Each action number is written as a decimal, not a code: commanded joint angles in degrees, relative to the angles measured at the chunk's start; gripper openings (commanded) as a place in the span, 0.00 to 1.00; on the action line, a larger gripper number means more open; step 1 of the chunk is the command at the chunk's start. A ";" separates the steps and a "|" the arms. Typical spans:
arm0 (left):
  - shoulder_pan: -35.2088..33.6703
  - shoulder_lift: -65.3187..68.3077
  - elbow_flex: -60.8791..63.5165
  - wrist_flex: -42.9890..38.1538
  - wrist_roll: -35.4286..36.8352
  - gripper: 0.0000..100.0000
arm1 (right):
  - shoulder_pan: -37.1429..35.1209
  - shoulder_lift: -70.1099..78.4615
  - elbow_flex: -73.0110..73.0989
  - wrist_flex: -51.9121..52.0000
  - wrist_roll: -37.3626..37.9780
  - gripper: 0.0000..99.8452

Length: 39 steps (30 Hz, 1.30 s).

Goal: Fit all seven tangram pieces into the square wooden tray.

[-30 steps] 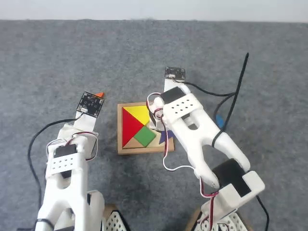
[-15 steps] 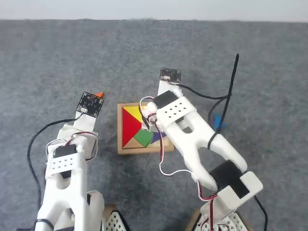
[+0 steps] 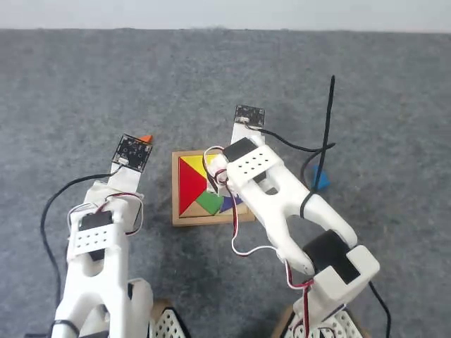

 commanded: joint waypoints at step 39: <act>-0.18 -2.02 -0.57 -1.05 -0.70 0.01 | 27.91 -23.78 4.75 9.19 47.03 0.16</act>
